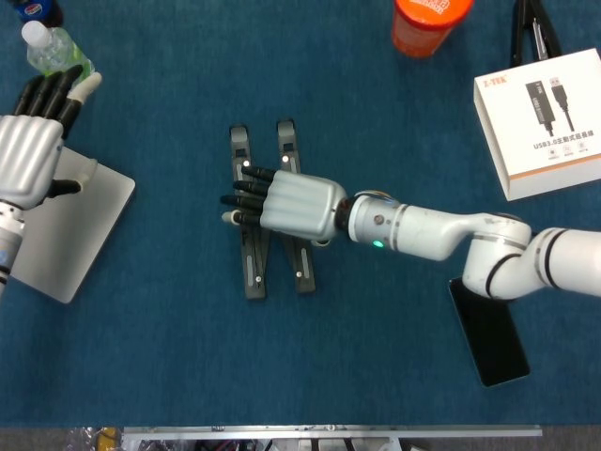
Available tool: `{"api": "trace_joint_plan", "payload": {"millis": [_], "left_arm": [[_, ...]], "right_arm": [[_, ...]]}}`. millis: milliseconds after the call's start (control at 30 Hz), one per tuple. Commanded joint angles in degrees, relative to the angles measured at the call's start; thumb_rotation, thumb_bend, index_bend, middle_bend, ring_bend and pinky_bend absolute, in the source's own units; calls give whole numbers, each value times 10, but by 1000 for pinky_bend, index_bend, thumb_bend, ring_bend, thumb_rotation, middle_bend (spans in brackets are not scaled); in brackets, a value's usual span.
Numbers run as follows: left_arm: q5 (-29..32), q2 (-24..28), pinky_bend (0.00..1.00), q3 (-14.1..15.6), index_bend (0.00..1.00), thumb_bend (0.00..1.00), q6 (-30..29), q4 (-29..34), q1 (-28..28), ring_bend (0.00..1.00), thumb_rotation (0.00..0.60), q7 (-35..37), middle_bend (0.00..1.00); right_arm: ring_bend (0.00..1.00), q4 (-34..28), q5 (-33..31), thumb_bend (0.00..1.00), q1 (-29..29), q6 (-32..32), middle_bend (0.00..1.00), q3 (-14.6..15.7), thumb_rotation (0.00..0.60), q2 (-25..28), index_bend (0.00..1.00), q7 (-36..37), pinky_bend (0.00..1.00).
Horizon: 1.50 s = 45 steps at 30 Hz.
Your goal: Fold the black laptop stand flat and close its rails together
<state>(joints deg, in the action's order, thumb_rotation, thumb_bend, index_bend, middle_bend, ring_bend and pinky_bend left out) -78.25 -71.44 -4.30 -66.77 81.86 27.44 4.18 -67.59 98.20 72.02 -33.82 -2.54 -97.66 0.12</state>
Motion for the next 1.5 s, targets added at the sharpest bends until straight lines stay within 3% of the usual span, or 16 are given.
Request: {"api": "trace_joint_plan", "payload": {"millis": [33,400,1000,1233,1500], "left_arm": [[1,3,0,-1,0,317,0,2,-4,0,600,7,0],[0,8,0,-5,0,317,2,-2,-12,0,600,30,0],[-3,6,0,-11,0,317,6,-15,-19,0,600,53,0],[-7,3,0,-12,0,318,6,-23,-21,0,600,59,0],[-10,-1,0,-12,0,317,7,-27,-22,0,600,62,0]], "right_arm": [[0,5,0,0,10,13,0,4,600,-2,0,-8,38],[0,39,-1,0,29,31,0,21,600,-30,0,-25,38],[0,74,-32,0,45,48,7,15,600,-63,0,-33,38],[15,79,-39,0,45,42,139,15,600,-71,0,-23,40],[125,83,-46,0,42,36,293,16,600,-76,0,-17,60]]}}
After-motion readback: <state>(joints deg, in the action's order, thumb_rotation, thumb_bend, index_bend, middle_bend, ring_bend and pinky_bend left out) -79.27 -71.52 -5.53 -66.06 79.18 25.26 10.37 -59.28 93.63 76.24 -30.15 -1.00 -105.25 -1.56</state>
